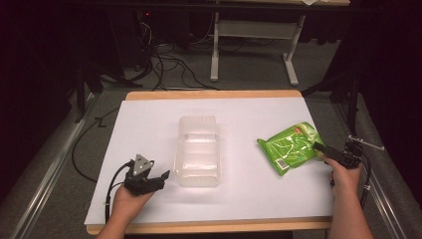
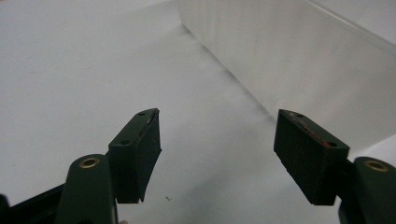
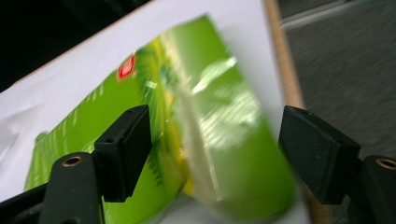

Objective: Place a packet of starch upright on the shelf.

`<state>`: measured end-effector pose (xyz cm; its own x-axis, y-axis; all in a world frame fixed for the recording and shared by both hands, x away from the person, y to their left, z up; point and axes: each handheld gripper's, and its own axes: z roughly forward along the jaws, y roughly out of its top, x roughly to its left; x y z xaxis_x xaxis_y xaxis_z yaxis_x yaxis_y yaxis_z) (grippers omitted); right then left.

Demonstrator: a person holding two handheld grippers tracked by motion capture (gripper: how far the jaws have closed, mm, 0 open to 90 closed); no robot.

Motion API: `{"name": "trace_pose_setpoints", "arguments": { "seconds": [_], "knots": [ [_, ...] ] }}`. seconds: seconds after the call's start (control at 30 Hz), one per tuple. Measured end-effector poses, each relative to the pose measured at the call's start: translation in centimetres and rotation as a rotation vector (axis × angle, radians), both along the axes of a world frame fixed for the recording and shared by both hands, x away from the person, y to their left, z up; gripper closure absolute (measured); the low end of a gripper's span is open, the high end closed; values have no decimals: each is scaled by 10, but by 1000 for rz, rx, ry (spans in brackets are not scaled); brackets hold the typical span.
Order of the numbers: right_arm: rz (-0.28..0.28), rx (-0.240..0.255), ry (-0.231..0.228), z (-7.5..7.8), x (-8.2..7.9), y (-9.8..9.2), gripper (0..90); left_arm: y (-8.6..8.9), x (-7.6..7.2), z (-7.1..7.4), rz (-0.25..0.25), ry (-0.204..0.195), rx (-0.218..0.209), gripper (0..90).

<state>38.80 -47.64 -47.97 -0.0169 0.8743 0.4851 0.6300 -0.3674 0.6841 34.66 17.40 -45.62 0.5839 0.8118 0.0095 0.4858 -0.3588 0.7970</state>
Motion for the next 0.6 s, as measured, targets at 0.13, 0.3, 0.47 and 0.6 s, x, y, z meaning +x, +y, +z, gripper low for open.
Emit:
{"name": "trace_pose_setpoints", "arguments": {
  "seconds": [0.13,0.3,0.47,0.6],
  "knots": [
    [59,24,-18,3,-1,6,323,0,-1,1,1,-2,0,321],
    [138,57,-99,12,-8,14,403,0,-2,2,-3,-8,-2,321],
    [171,82,-127,15,-15,20,542,0,-2,1,-5,-8,-11,322],
    [189,86,-112,12,-19,24,645,-1,-1,2,-9,-9,-13,322]
  ]
}}
